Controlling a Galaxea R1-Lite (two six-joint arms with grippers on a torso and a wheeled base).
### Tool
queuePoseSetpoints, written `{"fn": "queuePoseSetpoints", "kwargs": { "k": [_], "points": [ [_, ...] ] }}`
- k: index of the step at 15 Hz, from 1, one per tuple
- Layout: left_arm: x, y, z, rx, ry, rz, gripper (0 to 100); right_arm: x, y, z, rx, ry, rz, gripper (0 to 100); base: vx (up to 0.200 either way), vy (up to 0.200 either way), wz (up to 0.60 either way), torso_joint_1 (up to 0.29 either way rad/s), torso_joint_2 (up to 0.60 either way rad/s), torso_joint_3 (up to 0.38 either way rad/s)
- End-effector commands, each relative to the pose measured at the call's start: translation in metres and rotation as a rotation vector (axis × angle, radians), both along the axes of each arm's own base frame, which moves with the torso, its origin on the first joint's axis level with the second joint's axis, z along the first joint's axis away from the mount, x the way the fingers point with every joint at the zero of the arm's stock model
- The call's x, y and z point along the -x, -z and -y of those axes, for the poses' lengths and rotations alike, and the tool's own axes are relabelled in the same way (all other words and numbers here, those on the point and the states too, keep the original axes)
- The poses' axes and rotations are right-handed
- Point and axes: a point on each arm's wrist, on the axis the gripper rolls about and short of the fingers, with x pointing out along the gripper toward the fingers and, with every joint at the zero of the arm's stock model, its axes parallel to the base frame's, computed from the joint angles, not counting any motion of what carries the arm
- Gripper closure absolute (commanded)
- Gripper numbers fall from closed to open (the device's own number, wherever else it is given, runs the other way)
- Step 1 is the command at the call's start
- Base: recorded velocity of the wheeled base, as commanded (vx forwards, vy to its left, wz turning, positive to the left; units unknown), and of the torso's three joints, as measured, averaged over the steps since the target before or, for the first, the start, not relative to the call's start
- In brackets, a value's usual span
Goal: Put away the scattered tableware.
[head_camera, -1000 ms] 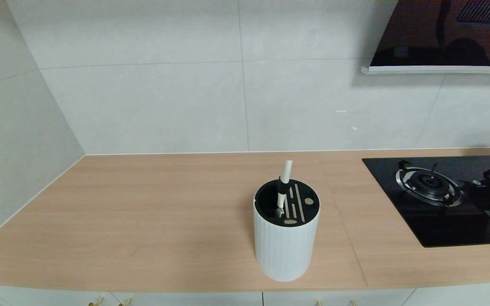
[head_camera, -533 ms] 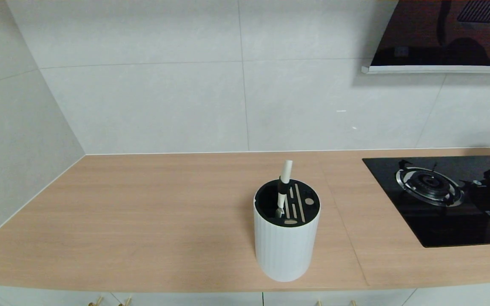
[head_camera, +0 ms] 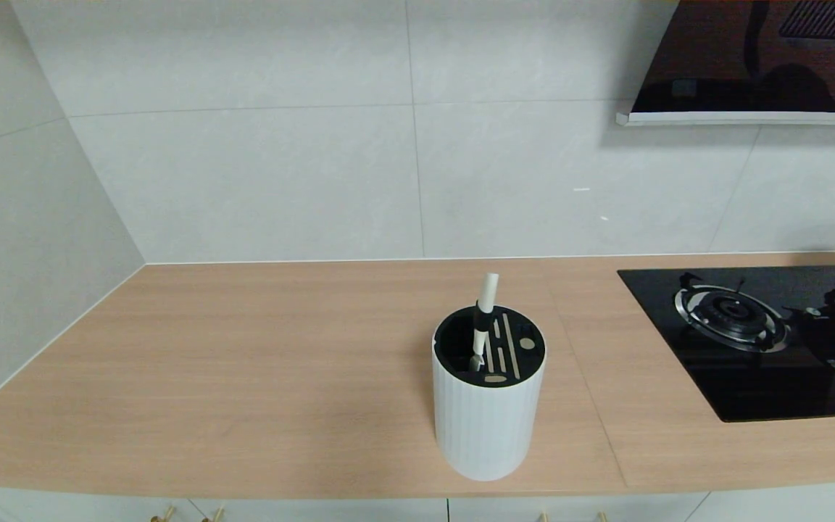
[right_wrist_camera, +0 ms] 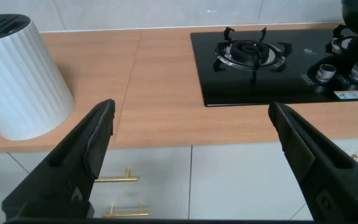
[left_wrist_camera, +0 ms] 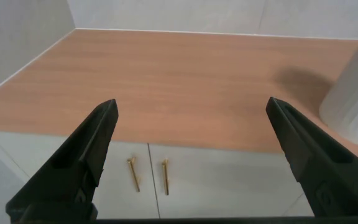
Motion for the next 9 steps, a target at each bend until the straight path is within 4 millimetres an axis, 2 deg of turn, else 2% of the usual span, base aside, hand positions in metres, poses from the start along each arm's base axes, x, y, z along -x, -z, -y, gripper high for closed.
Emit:
{"fn": "queuePoseSetpoints", "kwargs": {
  "k": [1, 3, 9],
  "points": [
    [-0.0002, 0.0019, 0.0005, -0.033, 0.024, -0.023, 0, -0.0002, 0.0002, 0.0, -0.001, -0.001, -0.002, 0, 0.0, 0.0, 0.0, 0.0, 0.0, 0.0],
    [-0.0003, 0.0026, 0.0012, -0.091, 0.054, -0.032, 0, -0.0002, 0.0002, 0.0, -0.001, -0.001, -0.002, 0, 0.0, 0.0, 0.0, 0.0, 0.0, 0.0],
    [-0.0003, 0.0021, 0.0012, -0.007, 0.055, -0.022, 0, -0.0002, 0.0003, 0.0, 0.001, -0.002, -0.004, 0, 0.0, 0.0, 0.0, 0.0, 0.0, 0.0]
  ]
}}
